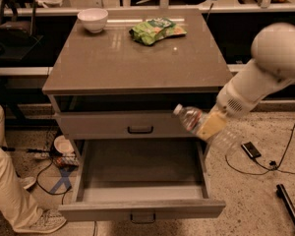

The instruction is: Place water bottle into middle drawer

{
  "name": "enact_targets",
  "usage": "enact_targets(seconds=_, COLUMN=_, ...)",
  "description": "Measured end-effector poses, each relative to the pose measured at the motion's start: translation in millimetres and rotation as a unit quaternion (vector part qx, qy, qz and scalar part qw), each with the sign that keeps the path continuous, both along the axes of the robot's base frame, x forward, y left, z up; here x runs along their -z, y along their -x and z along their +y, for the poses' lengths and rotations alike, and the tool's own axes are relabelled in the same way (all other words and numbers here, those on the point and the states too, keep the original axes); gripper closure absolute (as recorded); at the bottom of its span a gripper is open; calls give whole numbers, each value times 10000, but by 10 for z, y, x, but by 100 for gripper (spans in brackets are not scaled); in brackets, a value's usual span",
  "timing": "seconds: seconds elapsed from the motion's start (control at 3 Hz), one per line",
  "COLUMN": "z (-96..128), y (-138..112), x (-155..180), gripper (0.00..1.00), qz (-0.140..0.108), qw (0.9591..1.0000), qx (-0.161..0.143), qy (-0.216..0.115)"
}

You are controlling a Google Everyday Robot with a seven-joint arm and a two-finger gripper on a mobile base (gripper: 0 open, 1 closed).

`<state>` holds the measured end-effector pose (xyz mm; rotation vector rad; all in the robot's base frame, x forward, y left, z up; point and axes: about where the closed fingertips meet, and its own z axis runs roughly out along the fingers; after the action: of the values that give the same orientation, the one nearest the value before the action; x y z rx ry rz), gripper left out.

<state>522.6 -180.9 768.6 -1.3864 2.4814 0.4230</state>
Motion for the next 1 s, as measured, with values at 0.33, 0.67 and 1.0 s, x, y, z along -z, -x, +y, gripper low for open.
enact_targets(seconds=0.33, z=243, y=101, x=703, gripper=100, qz=314, qw=9981, qx=290, qy=-445)
enact_targets(seconds=0.67, z=642, y=218, x=1446, gripper=100, qz=785, qw=9911, qx=541, qy=-924)
enact_targets(seconds=1.0, z=642, y=218, x=1447, gripper=100, qz=785, qw=9911, qx=541, qy=-924)
